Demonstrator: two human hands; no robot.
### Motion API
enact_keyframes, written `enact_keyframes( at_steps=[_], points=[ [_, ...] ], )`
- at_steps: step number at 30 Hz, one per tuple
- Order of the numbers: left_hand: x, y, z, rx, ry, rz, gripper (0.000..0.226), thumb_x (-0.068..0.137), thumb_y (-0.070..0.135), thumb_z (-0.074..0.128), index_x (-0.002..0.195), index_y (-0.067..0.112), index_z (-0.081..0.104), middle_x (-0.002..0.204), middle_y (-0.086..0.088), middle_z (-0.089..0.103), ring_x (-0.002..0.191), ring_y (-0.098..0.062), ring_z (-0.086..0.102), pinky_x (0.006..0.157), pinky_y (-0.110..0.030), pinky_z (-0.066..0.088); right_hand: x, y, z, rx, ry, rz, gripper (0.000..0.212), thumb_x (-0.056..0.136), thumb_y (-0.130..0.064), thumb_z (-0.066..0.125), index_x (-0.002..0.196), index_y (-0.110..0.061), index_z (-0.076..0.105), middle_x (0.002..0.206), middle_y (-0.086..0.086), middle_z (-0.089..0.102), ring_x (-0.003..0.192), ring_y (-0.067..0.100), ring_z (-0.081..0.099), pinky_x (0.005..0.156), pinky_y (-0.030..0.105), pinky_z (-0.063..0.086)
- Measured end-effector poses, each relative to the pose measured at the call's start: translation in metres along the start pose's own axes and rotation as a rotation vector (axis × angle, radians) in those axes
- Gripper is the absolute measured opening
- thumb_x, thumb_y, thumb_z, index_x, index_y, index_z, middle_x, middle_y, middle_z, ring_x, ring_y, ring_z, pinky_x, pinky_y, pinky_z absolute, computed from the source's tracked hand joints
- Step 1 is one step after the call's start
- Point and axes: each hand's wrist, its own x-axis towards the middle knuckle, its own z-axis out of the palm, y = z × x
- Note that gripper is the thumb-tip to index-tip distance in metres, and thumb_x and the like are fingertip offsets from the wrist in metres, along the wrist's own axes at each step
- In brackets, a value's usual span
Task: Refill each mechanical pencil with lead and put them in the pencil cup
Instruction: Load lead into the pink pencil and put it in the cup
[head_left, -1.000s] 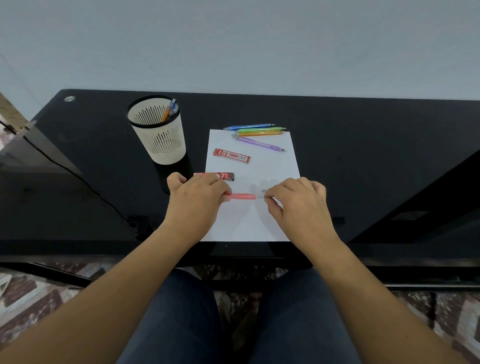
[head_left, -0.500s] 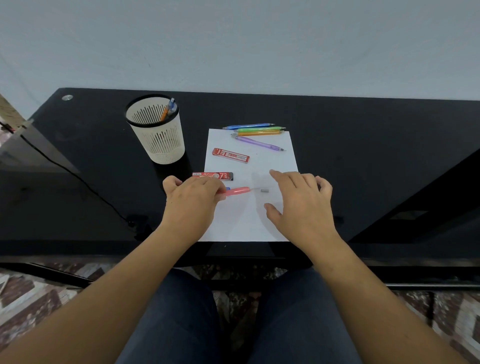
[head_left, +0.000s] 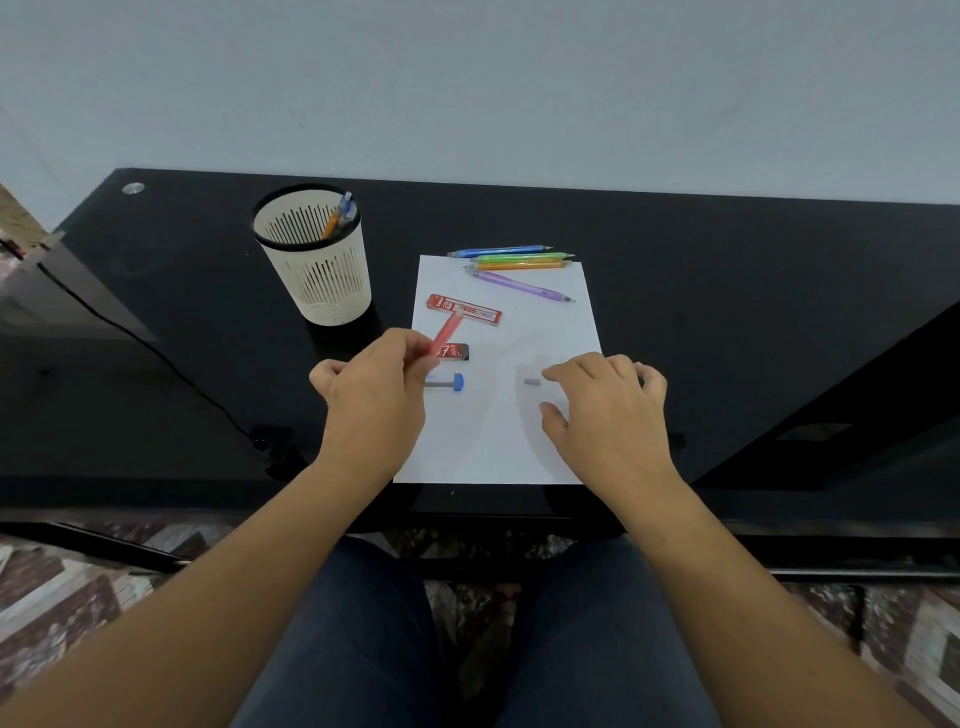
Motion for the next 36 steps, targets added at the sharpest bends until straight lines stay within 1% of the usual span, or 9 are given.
enact_keyframes(
  at_steps=[5, 10, 18, 24, 27, 29, 31, 34, 36],
  points=[
    [0.0, -0.01, 0.001, 0.264, 0.062, 0.267, 0.006, 0.091, 0.021, 0.063, 0.097, 0.02, 0.066, 0.082, 0.008, 0.065, 0.07, -0.016, 0.057, 0.076, -0.031, 0.013, 0.003, 0.0, 0.002, -0.037, -0.073, 0.012, 0.026, 0.089, -0.03, 0.06, 0.113, -0.024, 0.066, 0.112, -0.002, 0.063, 0.105, 0.023, 0.054, 0.101, 0.045, 0.028],
    [0.0, -0.013, 0.002, 0.383, 0.055, 0.388, 0.015, 0.083, 0.017, 0.073, 0.097, 0.018, 0.068, 0.089, 0.002, 0.07, 0.081, -0.022, 0.064, 0.083, -0.041, 0.022, 0.008, -0.003, 0.007, -0.055, -0.104, 0.022, 0.024, 0.091, -0.028, 0.056, 0.113, -0.024, 0.066, 0.111, -0.001, 0.063, 0.104, 0.024, 0.053, 0.101, 0.045, 0.029],
    [0.005, -0.016, 0.007, 0.421, 0.014, 0.4, 0.021, 0.076, 0.016, 0.08, 0.094, 0.02, 0.071, 0.091, 0.002, 0.07, 0.082, -0.021, 0.065, 0.086, -0.042, 0.023, 0.023, -0.005, 0.015, -0.004, -0.146, -0.031, 0.028, 0.1, -0.03, 0.041, 0.117, -0.025, 0.062, 0.113, -0.004, 0.06, 0.104, 0.019, 0.05, 0.098, 0.037, 0.028],
    [0.006, -0.022, 0.011, 0.402, 0.034, 0.406, 0.021, 0.075, 0.017, 0.081, 0.093, 0.02, 0.071, 0.089, 0.003, 0.07, 0.08, -0.021, 0.065, 0.087, -0.041, 0.023, 0.031, -0.008, 0.019, 0.018, -0.219, -0.092, 0.025, 0.099, -0.016, 0.042, 0.112, -0.019, 0.062, 0.101, -0.001, 0.057, 0.092, 0.018, 0.051, 0.079, 0.031, 0.036],
    [0.006, -0.022, 0.012, 0.394, 0.047, 0.411, 0.019, 0.076, 0.017, 0.08, 0.094, 0.02, 0.071, 0.089, 0.002, 0.07, 0.082, -0.021, 0.066, 0.087, -0.04, 0.023, 0.031, -0.012, 0.016, 0.029, -0.248, -0.081, 0.028, 0.098, -0.014, 0.041, 0.123, -0.018, 0.053, 0.105, 0.001, 0.056, 0.093, 0.019, 0.05, 0.08, 0.031, 0.035],
    [0.005, -0.021, 0.013, 0.394, 0.042, 0.405, 0.019, 0.078, 0.019, 0.078, 0.095, 0.02, 0.071, 0.09, 0.002, 0.07, 0.084, -0.022, 0.065, 0.087, -0.041, 0.023, 0.029, -0.014, 0.014, 0.025, -0.25, -0.083, 0.032, 0.097, -0.012, 0.041, 0.128, -0.019, 0.049, 0.102, 0.003, 0.054, 0.085, 0.018, 0.043, 0.075, 0.03, 0.032],
    [0.004, -0.021, 0.013, 0.395, 0.035, 0.4, 0.016, 0.082, 0.02, 0.074, 0.097, 0.021, 0.071, 0.092, 0.003, 0.07, 0.087, -0.021, 0.065, 0.088, -0.043, 0.023, 0.026, -0.014, 0.013, 0.004, -0.245, -0.073, 0.031, 0.096, -0.01, 0.04, 0.124, -0.018, 0.051, 0.098, 0.003, 0.051, 0.079, 0.017, 0.037, 0.072, 0.028, 0.029],
    [0.001, -0.018, 0.012, 0.386, 0.039, 0.403, 0.013, 0.084, 0.02, 0.072, 0.097, 0.021, 0.071, 0.092, 0.003, 0.07, 0.086, -0.021, 0.065, 0.088, -0.043, 0.022, 0.022, -0.012, 0.013, -0.015, -0.256, -0.03, 0.026, 0.095, -0.009, 0.039, 0.116, -0.015, 0.054, 0.092, 0.002, 0.047, 0.076, 0.018, 0.039, 0.068, 0.027, 0.03],
    [0.0, -0.017, 0.011, 0.375, 0.044, 0.407, 0.012, 0.084, 0.02, 0.072, 0.096, 0.021, 0.071, 0.09, 0.004, 0.069, 0.085, -0.021, 0.065, 0.087, -0.042, 0.022, 0.019, -0.011, 0.011, 0.007, -0.266, -0.005, 0.022, 0.099, -0.015, 0.038, 0.11, -0.013, 0.056, 0.088, 0.001, 0.046, 0.075, 0.018, 0.041, 0.067, 0.028, 0.034]
  ],
)
